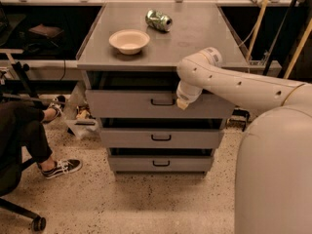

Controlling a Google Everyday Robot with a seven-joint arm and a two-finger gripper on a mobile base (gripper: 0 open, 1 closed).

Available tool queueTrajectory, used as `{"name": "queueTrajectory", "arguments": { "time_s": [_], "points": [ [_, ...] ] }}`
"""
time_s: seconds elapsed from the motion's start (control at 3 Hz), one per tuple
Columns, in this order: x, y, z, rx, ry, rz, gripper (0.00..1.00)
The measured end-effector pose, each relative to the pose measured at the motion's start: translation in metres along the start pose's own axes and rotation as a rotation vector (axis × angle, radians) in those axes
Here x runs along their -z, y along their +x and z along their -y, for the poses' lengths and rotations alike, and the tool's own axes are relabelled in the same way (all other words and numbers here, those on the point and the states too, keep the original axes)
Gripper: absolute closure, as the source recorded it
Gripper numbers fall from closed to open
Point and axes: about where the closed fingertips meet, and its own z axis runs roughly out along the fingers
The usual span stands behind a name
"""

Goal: Open top drawer

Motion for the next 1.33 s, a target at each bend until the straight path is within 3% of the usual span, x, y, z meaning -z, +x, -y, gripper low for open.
{"name": "queueTrajectory", "arguments": {
  "time_s": [1.33],
  "points": [
    [0.0166, 0.0128, -0.0133, 0.008, -0.030, -0.001, 1.00]
  ]
}}
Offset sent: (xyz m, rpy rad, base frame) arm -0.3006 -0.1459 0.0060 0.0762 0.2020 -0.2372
